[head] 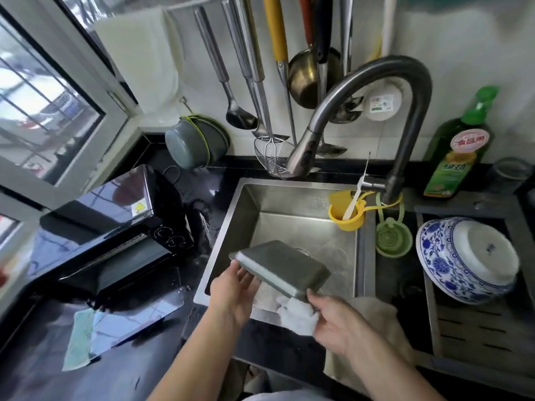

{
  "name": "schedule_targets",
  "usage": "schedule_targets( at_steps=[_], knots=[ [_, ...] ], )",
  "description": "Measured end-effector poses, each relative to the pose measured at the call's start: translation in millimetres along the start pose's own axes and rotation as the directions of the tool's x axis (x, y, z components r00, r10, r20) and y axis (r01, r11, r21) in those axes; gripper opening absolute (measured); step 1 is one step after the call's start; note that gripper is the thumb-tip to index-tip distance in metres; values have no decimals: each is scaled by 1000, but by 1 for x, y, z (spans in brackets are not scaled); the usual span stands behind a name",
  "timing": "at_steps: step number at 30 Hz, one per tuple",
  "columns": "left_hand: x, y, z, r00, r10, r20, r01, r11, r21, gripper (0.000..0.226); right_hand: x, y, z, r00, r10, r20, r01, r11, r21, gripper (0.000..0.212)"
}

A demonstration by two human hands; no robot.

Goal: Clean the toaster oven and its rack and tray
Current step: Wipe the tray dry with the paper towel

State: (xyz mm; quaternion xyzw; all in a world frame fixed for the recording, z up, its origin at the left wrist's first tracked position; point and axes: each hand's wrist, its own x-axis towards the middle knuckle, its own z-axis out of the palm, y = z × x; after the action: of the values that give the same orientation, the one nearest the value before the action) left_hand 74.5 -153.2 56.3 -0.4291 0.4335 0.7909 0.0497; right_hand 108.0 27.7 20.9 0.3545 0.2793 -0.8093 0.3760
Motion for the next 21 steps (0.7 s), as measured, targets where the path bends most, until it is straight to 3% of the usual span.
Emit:
schedule_targets(
  at_steps=[5,8,10,13,16,18,19,21],
  knots=[
    [6,10,3,996,1,87,-16,985,174,20,-10,-2,7,993,-105,48,113,972,-205,36],
    [8,26,7,978,208,19,-198,896,398,18,-16,-12,-2,987,-146,63,159,899,-408,32],
    [14,36,2,947,319,29,-289,812,508,17,-22,-24,-14,959,-282,-23,234,836,-496,37],
    [13,49,-5,953,297,64,-294,848,441,21,-32,-48,-27,824,-540,-171,374,745,-552,54],
    [14,54,-17,952,296,78,-300,852,429,26,-45,-64,-25,770,-626,-123,513,722,-464,26],
    [12,51,-25,957,275,86,-287,878,383,22,-55,-69,-17,750,-654,-100,546,698,-464,19],
    [12,49,-28,961,263,86,-277,890,363,20,-57,-72,-15,716,-690,-106,530,635,-562,19],
    [10,44,-33,970,222,98,-241,920,310,19,-53,-78,-16,612,-786,-86,347,365,-864,24]
  ],
)
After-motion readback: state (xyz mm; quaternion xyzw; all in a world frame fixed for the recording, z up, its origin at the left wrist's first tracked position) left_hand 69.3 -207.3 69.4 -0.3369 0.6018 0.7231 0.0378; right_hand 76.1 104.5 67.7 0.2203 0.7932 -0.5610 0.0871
